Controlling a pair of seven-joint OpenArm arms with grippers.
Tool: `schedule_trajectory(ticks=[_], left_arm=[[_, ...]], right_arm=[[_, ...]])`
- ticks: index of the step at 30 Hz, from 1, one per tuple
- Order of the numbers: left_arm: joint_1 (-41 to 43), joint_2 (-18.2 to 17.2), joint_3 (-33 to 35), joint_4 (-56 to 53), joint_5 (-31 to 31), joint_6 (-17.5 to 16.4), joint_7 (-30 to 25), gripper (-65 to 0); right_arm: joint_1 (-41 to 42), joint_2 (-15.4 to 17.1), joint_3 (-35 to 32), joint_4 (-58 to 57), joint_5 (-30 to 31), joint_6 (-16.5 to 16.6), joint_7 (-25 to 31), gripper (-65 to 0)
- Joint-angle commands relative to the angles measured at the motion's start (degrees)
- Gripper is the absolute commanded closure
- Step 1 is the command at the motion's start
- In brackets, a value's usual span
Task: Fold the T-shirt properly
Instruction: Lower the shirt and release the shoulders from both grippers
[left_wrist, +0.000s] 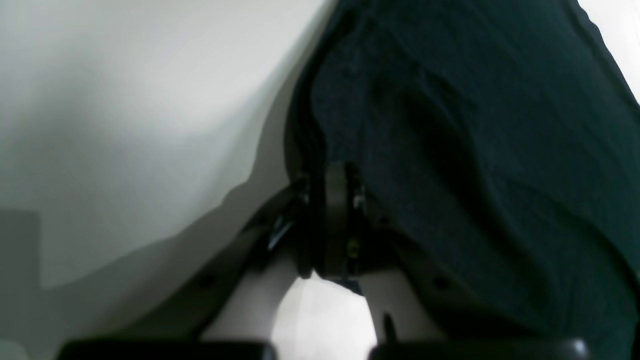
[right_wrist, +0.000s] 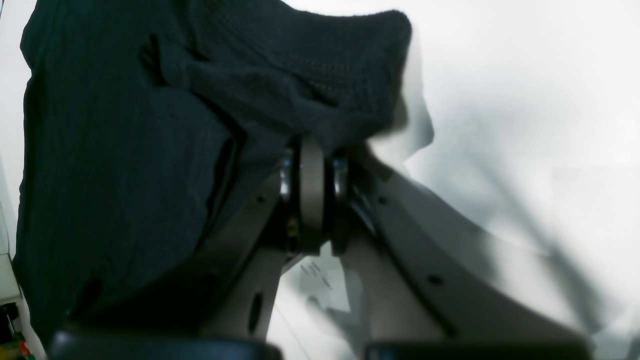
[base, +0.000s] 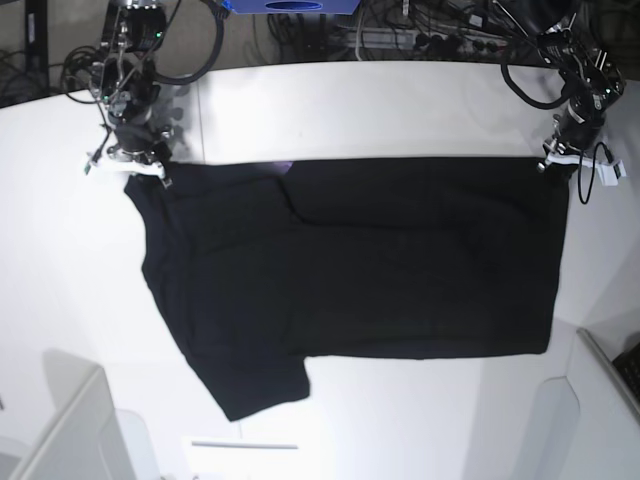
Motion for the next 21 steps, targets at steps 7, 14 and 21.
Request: schedule_trajectory(ticks=[7, 14, 21], left_arm=[[3.45, -0.78, -0.09, 3.54, 0.32, -0.19, 0.34, 0.0], [7.31, -0.69, -0.09, 7.06, 0.23, -0.19, 0.51, 0.0], [10.92, -0.43, -0.18, 9.52, 0.14, -0.19, 0.34, 0.0]], right_arm=[[-1.87, 0.69, 0.38, 2.39, 0.11, -0.25, 0.55, 0.0], [-5.04, 0.69, 0.38, 6.08, 0.11, -0.34, 0.55, 0.0], [-8.82, 0.69, 0.38, 9.42, 0.11, -0.6, 0.73, 0.0]])
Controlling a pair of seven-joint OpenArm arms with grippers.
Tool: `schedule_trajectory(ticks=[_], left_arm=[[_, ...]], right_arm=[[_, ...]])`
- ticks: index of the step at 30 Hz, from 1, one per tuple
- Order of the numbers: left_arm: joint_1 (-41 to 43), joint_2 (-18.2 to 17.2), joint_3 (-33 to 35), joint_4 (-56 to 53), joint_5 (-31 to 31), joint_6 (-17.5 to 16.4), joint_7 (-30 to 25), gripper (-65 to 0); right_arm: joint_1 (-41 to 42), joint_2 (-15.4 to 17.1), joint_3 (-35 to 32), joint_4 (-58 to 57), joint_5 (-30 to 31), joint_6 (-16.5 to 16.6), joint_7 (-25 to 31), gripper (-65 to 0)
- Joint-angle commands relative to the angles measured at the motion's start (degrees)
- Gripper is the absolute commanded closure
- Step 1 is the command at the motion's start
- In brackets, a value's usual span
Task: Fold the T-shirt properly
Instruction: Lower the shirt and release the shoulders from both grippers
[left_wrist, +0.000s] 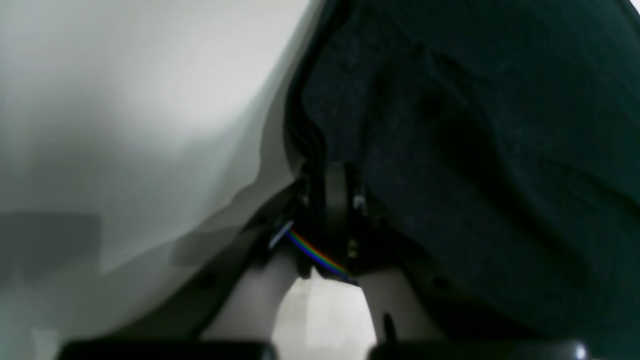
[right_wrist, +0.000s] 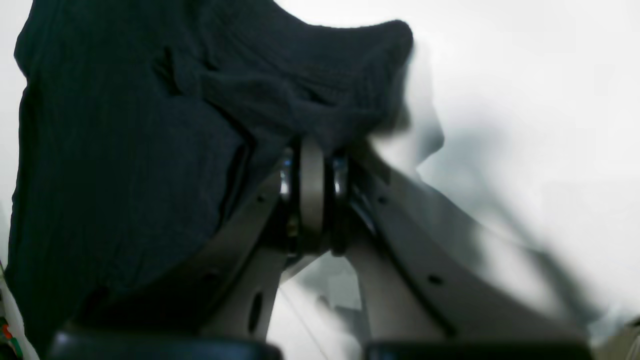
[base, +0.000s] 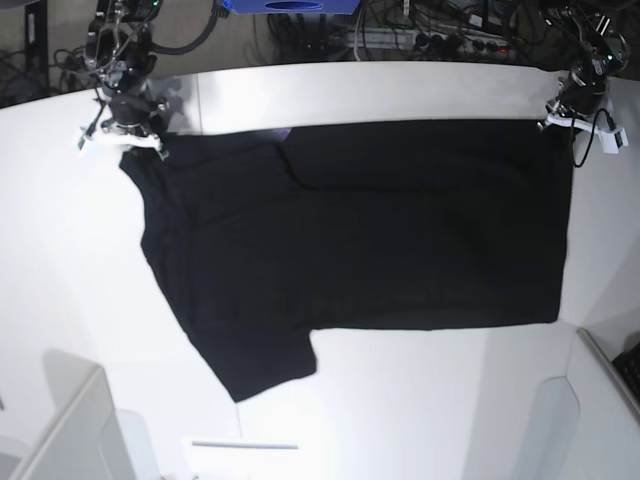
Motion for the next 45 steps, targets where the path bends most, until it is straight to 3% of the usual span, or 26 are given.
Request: schedule_trajectory(ticks=[1, 27, 42, 43, 45], left_arm=[[0.52, -0.78, -0.46, 1.37, -0.27, -0.01, -0.56, 0.0], [10.71, -0.6, -0.73, 7.34, -0.27, -0.01, -0.65, 0.0], [11.33, -0.87, -0.73, 8.4, -0.1, -0.01, -0.74, 0.0], [11.42, -0.87, -0.73, 8.84, -0.1, -0.01, -0.74, -1.5], [11.42, -0.78, -0.81, 10.33, -0.1, -0.01, -0.74, -15.3]], right_arm=[[-0.23, 0.52, 0.4, 1.6, -0.06, -0.01, 1.29, 0.0], [-13.41, 0.17, 0.4, 8.54, 0.03, -0.1, 1.47, 0.0], [-13.85, -0.45, 0.4, 8.63, 0.03, -0.1, 1.47, 0.0], [-14.12, -1.06, 0.49, 8.98, 0.03, -0.1, 1.47, -4.4], [-14.56, -2.47, 2.16, 10.21, 0.03, -0.01, 1.56, -22.4]])
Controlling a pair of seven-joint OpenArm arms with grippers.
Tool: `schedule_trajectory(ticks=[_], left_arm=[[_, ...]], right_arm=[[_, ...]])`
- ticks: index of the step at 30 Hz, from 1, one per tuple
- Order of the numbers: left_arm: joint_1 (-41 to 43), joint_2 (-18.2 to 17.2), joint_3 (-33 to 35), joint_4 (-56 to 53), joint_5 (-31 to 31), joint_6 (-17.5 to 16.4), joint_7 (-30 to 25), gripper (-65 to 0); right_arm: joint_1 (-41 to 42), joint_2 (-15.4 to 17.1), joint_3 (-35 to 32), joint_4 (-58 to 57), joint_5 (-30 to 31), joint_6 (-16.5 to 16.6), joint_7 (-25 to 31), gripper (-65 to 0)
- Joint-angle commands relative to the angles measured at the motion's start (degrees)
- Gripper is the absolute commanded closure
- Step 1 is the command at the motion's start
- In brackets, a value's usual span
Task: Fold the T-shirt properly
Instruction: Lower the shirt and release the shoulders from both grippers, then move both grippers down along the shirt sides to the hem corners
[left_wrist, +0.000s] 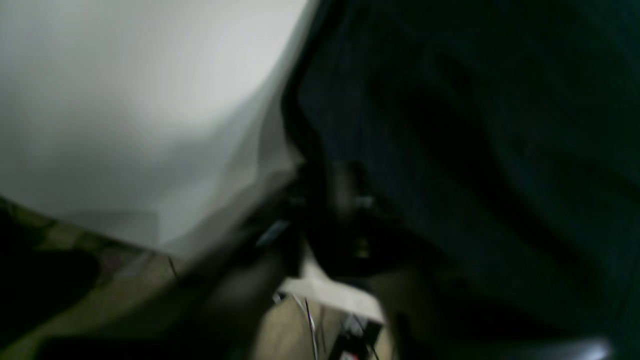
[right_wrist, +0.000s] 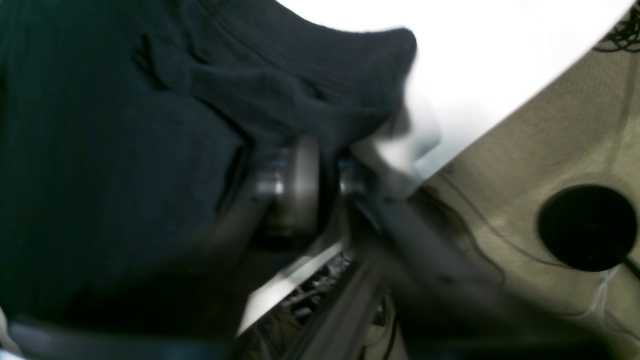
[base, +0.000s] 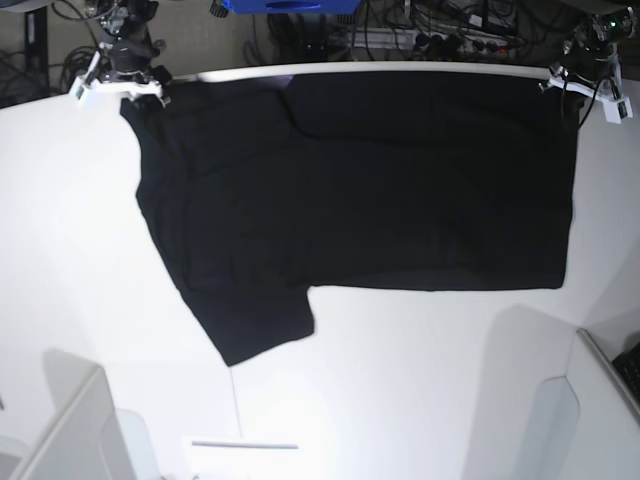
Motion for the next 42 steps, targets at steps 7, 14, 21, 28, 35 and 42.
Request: schedule_trajectory(ticks=[7, 14, 21, 28, 35, 42], left_arm=[[0.84, 0.12, -6.44, 5.59, -0.54, -0.08, -0.62, -50.7], [-1.62, -1.55, -11.1, 7.53, -0.54, -0.08, -0.62, -54.0], [-5.75, -5.77, -6.62, 7.09, -0.45, -0.08, -0.54, -53.8], [-9.62, -8.84, 1.65, 7.09, -0.45, -0.08, -0.62, -47.6], [-15.25, -8.84, 3.58, 7.0, 3.6, -0.08, -0.54, -12.5], [-20.61, -8.32, 8.42, 5.24, 18.54, -0.08, -0.54, 0.0]], right_arm=[[-1.21, -2.22, 6.01, 5.43, -0.04, 0.34, 1.14, -35.4], [3.28, 3.4, 6.54, 4.99, -0.3, 0.34, 0.79, -35.4], [15.76, 10.26, 6.54, 0.59, -0.3, 0.52, -8.09, -35.6], [29.83, 14.66, 6.54, -8.38, -0.39, 6.58, -15.39, -35.6], [40.64, 16.94, 6.01, -19.89, -0.39, 9.22, -18.46, -35.6], [48.46, 19.93, -5.15, -30.27, -0.48, 9.84, -14.95, -35.6]])
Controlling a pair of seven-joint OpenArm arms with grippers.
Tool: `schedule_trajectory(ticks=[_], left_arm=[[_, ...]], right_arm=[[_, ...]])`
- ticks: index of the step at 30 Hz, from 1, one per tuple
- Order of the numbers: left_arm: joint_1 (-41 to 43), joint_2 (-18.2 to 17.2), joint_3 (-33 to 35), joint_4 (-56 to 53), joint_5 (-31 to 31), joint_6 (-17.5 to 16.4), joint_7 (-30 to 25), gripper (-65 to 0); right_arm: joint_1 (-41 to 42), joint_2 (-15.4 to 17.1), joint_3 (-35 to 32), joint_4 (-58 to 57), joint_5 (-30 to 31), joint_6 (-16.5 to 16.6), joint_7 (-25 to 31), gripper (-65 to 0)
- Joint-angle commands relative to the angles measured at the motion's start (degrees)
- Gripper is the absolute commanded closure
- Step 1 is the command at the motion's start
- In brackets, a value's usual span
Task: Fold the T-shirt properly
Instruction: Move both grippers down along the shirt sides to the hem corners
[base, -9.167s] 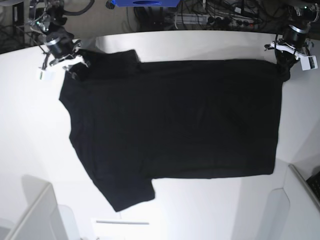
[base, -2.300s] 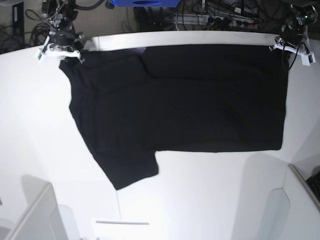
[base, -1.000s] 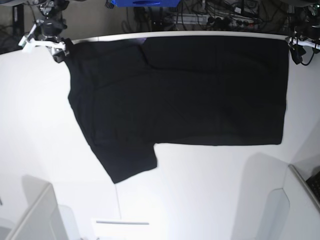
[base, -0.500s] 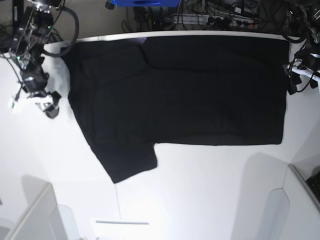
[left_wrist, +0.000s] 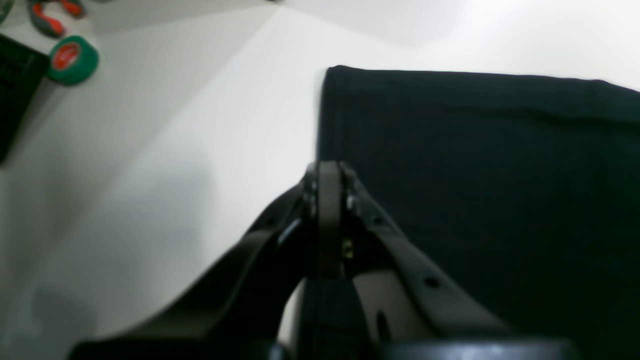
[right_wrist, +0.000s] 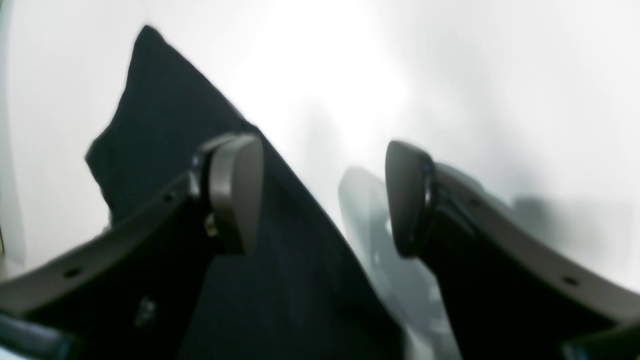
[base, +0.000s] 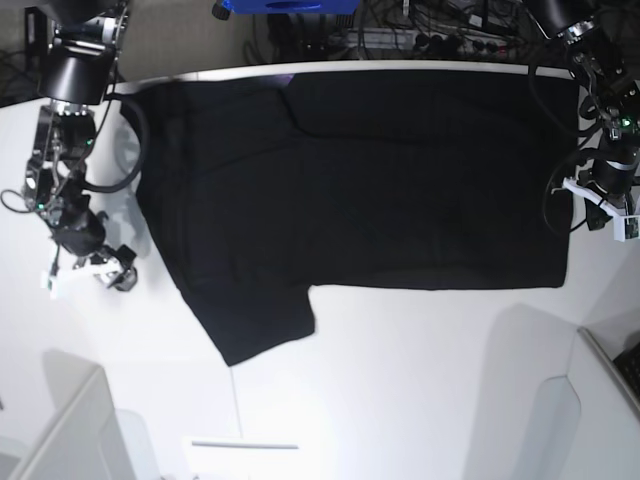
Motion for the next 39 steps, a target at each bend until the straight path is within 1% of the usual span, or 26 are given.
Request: schedule_trajectory(ticks=[1, 3, 7, 9, 13, 19, 22, 24, 32, 37, 39], left_arm=[[-0.57, -0.97, -0.3, 0.06, 0.01, 0.14, -0.86, 0.0], [-1.45, -1.06, -0.22, -1.79, -0.08, 0.14, -0.86, 0.0], [-3.65, -1.32, -0.04, -5.39, 0.36, 0.14, -0.86, 0.0], [-3.91, -1.41, -0.04, -6.98, 0.36, 0.14, -1.04, 0.0], [-4.97, -1.5, -0.04, -7.59, 0.36, 0.14, -0.86, 0.0], [-4.79, -1.5, -0.04, -7.77, 0.36, 0.14, -0.86, 0.0], [-4.7, -1.5, -0.22, -7.77, 0.36, 0.14, -0.86, 0.0], [-4.7, -1.5, -0.22, -7.77, 0.36, 0.14, -0.86, 0.0], [-4.7, -2.38, -0.13, -8.12, 0.45, 0.14, -0.86, 0.0], [-5.23, -2.38, -0.39, -10.93, 0.45, 0.14, -0.86, 0.0], [-5.23, -2.38, -0.39, -11.55, 0.45, 0.14, -0.86, 0.0]], right_arm=[[1.26, 0.79, -1.07, -0.04, 0.74, 0.64, 1.19, -35.6], [3.54, 0.79, -3.89, -2.24, 0.74, 0.64, 2.95, -35.6], [8.82, 0.87, -8.98, -9.98, 0.74, 0.81, 4.88, -35.7], [11.54, 0.87, -12.15, -14.28, 0.74, 0.81, 6.82, -35.7], [17.26, 0.87, -19.27, -22.37, 0.74, 0.81, 10.69, -35.9], [24.64, 0.61, -28.68, -31.78, 0.74, 0.9, 14.29, -36.0], [27.45, 0.43, -33.34, -36.7, 0.83, 0.9, 16.31, -36.0], [28.33, -0.18, -35.97, -37.93, 0.92, 0.9, 16.93, -36.0], [28.16, -0.8, -42.57, -37.93, 0.92, 0.9, 16.75, -35.6], [28.16, -0.89, -43.36, -38.2, 0.92, 0.9, 17.02, -35.4], [28.16, -0.89, -43.45, -38.28, 0.92, 0.9, 17.02, -33.2]])
